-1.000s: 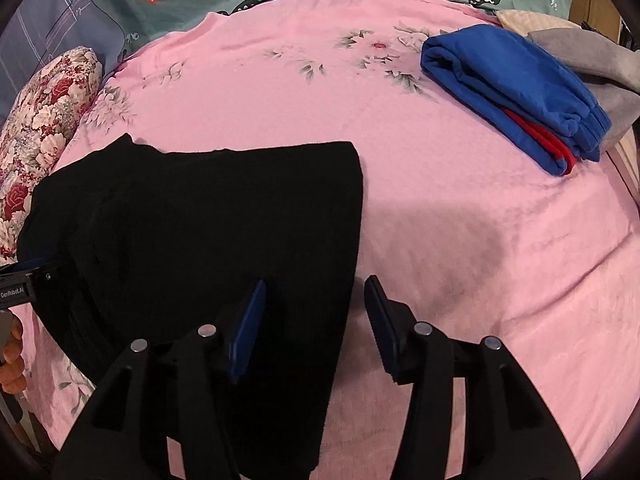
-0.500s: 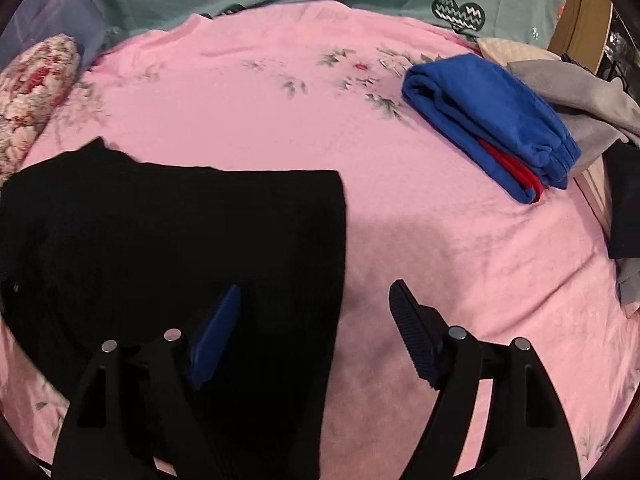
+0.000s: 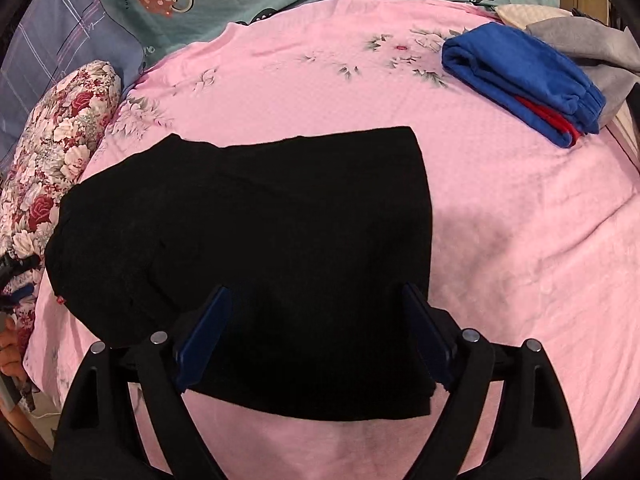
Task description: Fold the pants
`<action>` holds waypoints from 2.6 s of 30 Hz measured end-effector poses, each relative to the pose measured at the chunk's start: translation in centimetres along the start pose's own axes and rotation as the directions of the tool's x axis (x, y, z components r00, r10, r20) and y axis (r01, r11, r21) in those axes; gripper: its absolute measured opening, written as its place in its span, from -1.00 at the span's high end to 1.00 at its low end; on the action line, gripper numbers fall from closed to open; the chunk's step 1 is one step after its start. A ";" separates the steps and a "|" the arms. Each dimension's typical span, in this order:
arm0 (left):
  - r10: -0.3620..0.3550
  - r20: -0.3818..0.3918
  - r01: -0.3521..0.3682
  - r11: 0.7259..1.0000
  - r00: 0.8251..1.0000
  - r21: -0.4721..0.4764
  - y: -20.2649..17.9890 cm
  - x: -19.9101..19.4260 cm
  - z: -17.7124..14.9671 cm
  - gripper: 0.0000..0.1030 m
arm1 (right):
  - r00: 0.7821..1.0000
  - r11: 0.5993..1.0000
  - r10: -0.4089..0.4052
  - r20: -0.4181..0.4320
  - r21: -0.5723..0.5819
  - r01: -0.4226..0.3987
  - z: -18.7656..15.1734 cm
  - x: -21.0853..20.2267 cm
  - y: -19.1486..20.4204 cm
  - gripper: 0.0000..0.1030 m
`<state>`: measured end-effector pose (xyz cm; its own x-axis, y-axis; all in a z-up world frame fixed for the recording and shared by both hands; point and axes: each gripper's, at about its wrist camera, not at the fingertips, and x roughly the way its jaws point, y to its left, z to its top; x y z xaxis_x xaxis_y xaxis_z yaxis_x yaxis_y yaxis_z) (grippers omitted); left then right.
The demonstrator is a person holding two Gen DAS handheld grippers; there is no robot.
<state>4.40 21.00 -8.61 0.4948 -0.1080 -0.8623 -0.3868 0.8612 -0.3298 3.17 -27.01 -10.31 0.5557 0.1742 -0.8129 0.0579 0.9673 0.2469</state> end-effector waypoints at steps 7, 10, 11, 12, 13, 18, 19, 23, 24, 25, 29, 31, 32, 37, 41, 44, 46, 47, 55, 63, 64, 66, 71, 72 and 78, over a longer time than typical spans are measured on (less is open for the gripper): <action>-0.052 -0.067 0.052 0.999 0.996 -0.003 0.0 2.3 1.5 -0.32 | 0.999 1.000 -0.030 0.023 0.008 0.029 0.7 0.4 1.9 -0.70; -0.071 -0.099 0.067 0.997 0.993 -0.040 0.5 4.1 3.0 -0.32 | 1.000 1.000 0.005 -0.001 -0.008 -0.005 0.8 1.2 2.9 -0.70; -0.083 -0.096 0.078 0.995 0.992 -0.058 0.7 4.3 3.5 -0.32 | 1.000 1.000 0.014 -0.009 -0.008 -0.014 0.9 1.4 3.2 -0.70; -0.097 -0.096 0.090 0.993 0.991 -0.070 1.0 4.2 3.7 -0.32 | 1.000 1.000 0.020 -0.014 -0.012 -0.020 0.9 1.5 3.4 -0.70; -0.113 -0.094 0.105 0.991 0.989 -0.081 1.1 4.3 4.0 -0.31 | 1.000 1.000 0.020 -0.014 -0.022 -0.020 1.0 1.5 3.7 -0.70; -0.019 -0.095 0.014 0.999 0.995 -0.052 0.1 5.5 5.8 0.18 | 1.000 0.999 0.010 -0.007 -0.047 -0.011 1.7 1.5 4.3 -0.70; 0.002 -0.096 -0.006 0.999 0.995 -0.039 -0.1 5.5 5.9 0.30 | 1.000 0.999 0.014 -0.006 -0.044 -0.014 1.7 1.4 4.2 -0.70; 0.017 -0.045 -0.015 0.999 0.999 0.028 -1.8 3.5 5.3 0.66 | 1.000 0.999 0.028 0.003 -0.037 -0.028 1.9 1.1 3.9 -0.70; 0.019 -0.006 -0.019 0.998 1.000 0.058 -2.8 2.1 5.0 0.67 | 0.999 0.999 0.035 0.007 -0.040 -0.034 1.9 0.8 3.7 -0.70; 0.010 0.021 -0.011 0.997 1.000 0.079 -3.5 1.1 4.7 0.67 | 0.999 0.998 0.041 0.016 -0.042 -0.041 1.7 0.5 3.4 -0.70; -0.063 0.094 0.047 0.984 0.994 0.170 -7.8 -3.1 3.3 0.67 | 0.997 0.998 0.067 0.038 -0.008 -0.067 1.2 -0.4 1.5 -0.70; -0.101 0.099 0.077 0.971 0.990 0.226 -10.6 -4.3 2.3 0.67 | 0.995 0.996 0.082 0.050 0.017 -0.083 0.8 -0.9 0.5 -0.71; -0.119 0.098 0.091 0.963 0.988 0.253 -11.8 -4.7 1.7 0.67 | 0.995 0.996 0.086 0.056 0.023 -0.087 0.7 -1.1 0.0 -0.70; -0.238 -0.071 0.245 0.871 0.969 0.426 -20.4 -3.1 -2.6 0.66 | 0.992 0.994 0.092 0.083 0.056 -0.097 0.3 -2.2 -1.8 -0.71; -0.227 -0.366 0.378 0.824 0.903 0.422 -24.5 5.3 -6.8 0.03 | 0.992 0.995 0.072 0.104 0.058 -0.078 0.2 -3.1 -2.7 -0.70; -0.217 -0.381 0.383 0.812 0.899 0.441 -24.6 6.9 -8.3 -0.03 | 0.992 0.996 0.062 0.107 0.056 -0.068 0.4 -3.5 -3.1 -0.71; -0.231 -0.362 0.390 0.793 0.903 0.468 -24.5 5.5 -8.1 -0.13 | 0.992 0.997 0.061 0.113 0.046 -0.067 0.7 -3.7 -2.9 -0.71; -0.237 -0.354 0.389 0.798 0.905 0.460 -24.3 4.7 -7.8 -0.24 | 0.992 0.997 0.061 0.115 0.041 -0.066 0.7 -3.8 -2.9 -0.71; -0.250 -0.077 0.259 0.869 0.965 0.421 -18.0 -3.0 -3.2 -0.66 | 0.990 0.995 0.093 0.103 -0.049 -0.088 2.6 -2.3 1.6 -0.71; -0.024 -0.105 0.059 0.938 0.994 0.342 -13.4 5.0 -3.6 -0.65 | 0.978 0.976 0.207 0.020 -0.079 -0.205 4.7 0.3 7.2 -0.74; 0.000 -0.099 0.036 0.932 0.995 0.361 -13.9 5.7 -4.2 -0.66 | 0.981 0.978 0.192 0.024 -0.083 -0.189 4.9 0.5 7.8 -0.74; 0.034 -0.072 -0.003 0.921 0.997 0.390 -14.3 6.2 -5.1 -0.67 | 0.981 0.976 0.193 0.026 -0.111 -0.189 5.1 0.8 9.2 -0.74; 0.029 -0.086 0.004 0.932 0.996 0.364 -14.2 6.3 -5.0 -0.69 | 0.994 0.977 0.106 -0.038 -0.183 -0.112 5.1 4.4 11.7 -0.74; 0.024 -0.088 0.010 0.933 0.996 0.359 -14.2 6.3 -5.0 -0.69 | 0.995 0.977 0.079 -0.052 -0.193 -0.088 5.0 5.1 11.8 -0.67; 0.010 -0.092 0.021 0.942 0.996 0.334 -13.9 6.1 -5.2 -0.70 | 0.960 0.958 0.273 -0.067 -0.068 -0.277 4.1 5.7 9.8 0.40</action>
<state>8.72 5.84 -11.28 0.4170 -0.1445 -0.8973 -0.0944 0.9751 -0.2008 10.32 -17.30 -10.32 0.4936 0.4434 -0.7482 -0.1549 0.8914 0.4260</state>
